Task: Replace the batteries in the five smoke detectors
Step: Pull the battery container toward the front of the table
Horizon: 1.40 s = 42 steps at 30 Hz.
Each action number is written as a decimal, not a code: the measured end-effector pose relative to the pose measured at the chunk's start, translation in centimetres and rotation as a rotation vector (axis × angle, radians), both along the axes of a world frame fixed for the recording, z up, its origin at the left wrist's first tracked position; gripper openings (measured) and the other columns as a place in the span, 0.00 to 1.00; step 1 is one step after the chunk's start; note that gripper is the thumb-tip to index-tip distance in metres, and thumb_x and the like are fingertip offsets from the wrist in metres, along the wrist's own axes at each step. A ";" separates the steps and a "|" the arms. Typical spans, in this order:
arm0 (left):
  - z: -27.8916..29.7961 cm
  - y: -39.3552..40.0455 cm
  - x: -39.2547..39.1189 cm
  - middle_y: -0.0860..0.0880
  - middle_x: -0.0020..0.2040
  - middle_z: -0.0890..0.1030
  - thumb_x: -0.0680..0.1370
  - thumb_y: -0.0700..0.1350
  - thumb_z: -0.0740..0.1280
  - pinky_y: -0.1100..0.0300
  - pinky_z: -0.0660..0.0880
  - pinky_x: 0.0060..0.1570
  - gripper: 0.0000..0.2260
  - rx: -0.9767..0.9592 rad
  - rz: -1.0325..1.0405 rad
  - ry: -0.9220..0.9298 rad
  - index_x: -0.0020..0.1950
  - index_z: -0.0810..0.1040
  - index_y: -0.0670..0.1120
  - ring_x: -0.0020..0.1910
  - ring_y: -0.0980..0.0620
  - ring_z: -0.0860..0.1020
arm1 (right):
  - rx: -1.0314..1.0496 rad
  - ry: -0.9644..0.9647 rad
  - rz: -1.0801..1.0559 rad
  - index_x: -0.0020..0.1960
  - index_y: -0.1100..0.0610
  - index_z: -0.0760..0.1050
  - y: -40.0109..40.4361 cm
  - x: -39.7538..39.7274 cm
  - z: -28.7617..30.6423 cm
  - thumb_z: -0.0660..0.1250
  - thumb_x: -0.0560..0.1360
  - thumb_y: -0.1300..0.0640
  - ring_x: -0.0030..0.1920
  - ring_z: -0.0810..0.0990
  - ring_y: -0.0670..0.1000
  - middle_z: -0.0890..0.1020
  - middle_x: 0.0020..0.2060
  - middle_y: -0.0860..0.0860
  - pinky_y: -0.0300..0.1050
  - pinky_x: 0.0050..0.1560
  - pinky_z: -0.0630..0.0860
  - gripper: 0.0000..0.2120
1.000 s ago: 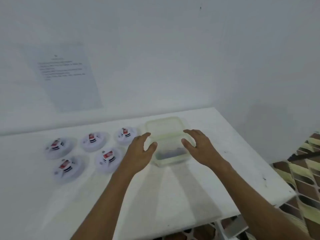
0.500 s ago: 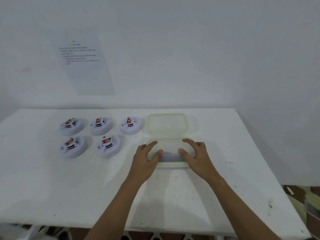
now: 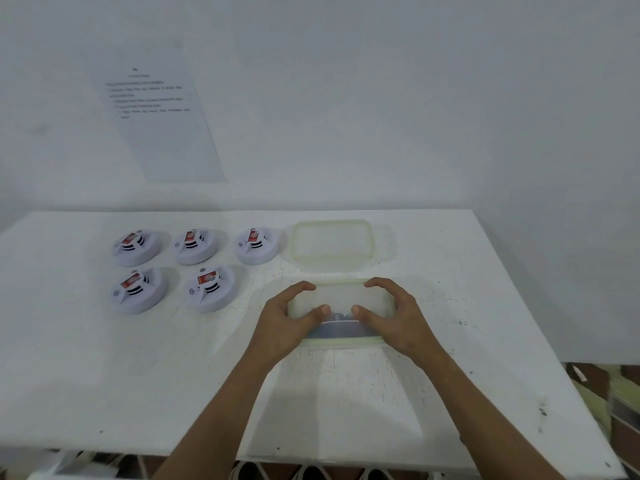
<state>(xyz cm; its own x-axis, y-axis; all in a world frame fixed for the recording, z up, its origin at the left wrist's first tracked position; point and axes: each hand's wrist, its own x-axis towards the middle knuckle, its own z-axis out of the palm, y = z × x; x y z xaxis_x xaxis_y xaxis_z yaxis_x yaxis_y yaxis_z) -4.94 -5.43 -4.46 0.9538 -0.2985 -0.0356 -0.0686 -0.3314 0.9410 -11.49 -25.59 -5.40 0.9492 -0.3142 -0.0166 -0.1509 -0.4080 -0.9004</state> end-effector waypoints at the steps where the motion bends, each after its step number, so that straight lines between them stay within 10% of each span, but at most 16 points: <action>1: 0.0 0.0 0.1 0.57 0.55 0.80 0.69 0.57 0.75 0.62 0.76 0.52 0.15 0.015 0.001 0.001 0.54 0.78 0.61 0.53 0.56 0.79 | -0.004 -0.006 -0.007 0.60 0.41 0.72 0.0 -0.1 0.0 0.75 0.71 0.45 0.58 0.73 0.45 0.74 0.60 0.46 0.25 0.43 0.68 0.21; 9: 0.0 0.7 -1.4 0.52 0.67 0.61 0.67 0.66 0.72 0.62 0.62 0.59 0.39 0.368 -0.155 -0.017 0.74 0.59 0.65 0.65 0.56 0.63 | -0.076 -0.103 0.074 0.62 0.43 0.74 -0.1 -0.2 -0.2 0.75 0.73 0.50 0.65 0.67 0.36 0.67 0.68 0.41 0.26 0.62 0.63 0.20; 13: 1.0 1.4 -0.1 0.53 0.74 0.56 0.65 0.64 0.74 0.68 0.64 0.58 0.39 0.385 -0.206 -0.028 0.73 0.64 0.63 0.69 0.54 0.65 | -0.094 -0.080 0.052 0.65 0.45 0.74 -0.6 -0.6 0.7 0.77 0.70 0.51 0.59 0.72 0.41 0.73 0.60 0.45 0.28 0.55 0.70 0.25; 16: 1.2 2.1 0.7 0.56 0.70 0.62 0.67 0.64 0.72 0.73 0.69 0.44 0.32 0.348 -0.129 -0.068 0.70 0.70 0.61 0.55 0.56 0.73 | -0.096 0.041 0.088 0.69 0.39 0.70 -0.7 -1.6 1.1 0.79 0.67 0.45 0.57 0.74 0.44 0.73 0.55 0.44 0.33 0.52 0.71 0.33; 19: 0.9 0.9 -0.6 0.50 0.58 0.77 0.79 0.58 0.62 0.65 0.71 0.52 0.20 0.396 -0.140 -0.170 0.71 0.70 0.60 0.47 0.56 0.76 | -0.053 0.148 0.177 0.70 0.33 0.67 0.3 -2.5 0.9 0.77 0.64 0.37 0.58 0.74 0.45 0.73 0.56 0.44 0.43 0.60 0.74 0.37; 24: -0.1 -0.9 -2.7 0.51 0.52 0.74 0.78 0.61 0.60 0.64 0.68 0.54 0.22 0.308 -0.122 -0.040 0.73 0.63 0.65 0.54 0.54 0.74 | 0.016 0.112 0.112 0.69 0.30 0.67 2.0 -3.0 0.3 0.69 0.74 0.38 0.53 0.75 0.41 0.72 0.55 0.46 0.36 0.54 0.72 0.25; 28: -0.1 -0.9 -2.7 0.63 0.58 0.77 0.76 0.56 0.69 0.73 0.71 0.48 0.21 0.037 -0.088 0.084 0.68 0.70 0.64 0.50 0.72 0.75 | 0.106 0.066 0.051 0.66 0.34 0.70 3.0 -2.6 -0.2 0.67 0.77 0.43 0.59 0.73 0.44 0.72 0.59 0.46 0.41 0.60 0.71 0.18; 36: -0.4 -1.0 -2.4 0.57 0.56 0.82 0.72 0.44 0.75 0.69 0.76 0.46 0.17 -0.213 -0.032 0.166 0.58 0.79 0.56 0.51 0.58 0.81 | 0.221 0.023 0.157 0.61 0.37 0.72 2.4 -1.8 0.1 0.70 0.77 0.48 0.57 0.76 0.37 0.76 0.58 0.33 0.27 0.47 0.73 0.15; 42: -0.2 -0.7 -1.9 0.63 0.55 0.80 0.72 0.47 0.75 0.77 0.73 0.46 0.16 -0.167 -0.017 0.108 0.59 0.80 0.56 0.51 0.71 0.78 | 0.195 0.002 0.156 0.64 0.39 0.76 1.6 -0.8 -0.1 0.74 0.73 0.46 0.66 0.74 0.43 0.76 0.65 0.37 0.47 0.68 0.73 0.20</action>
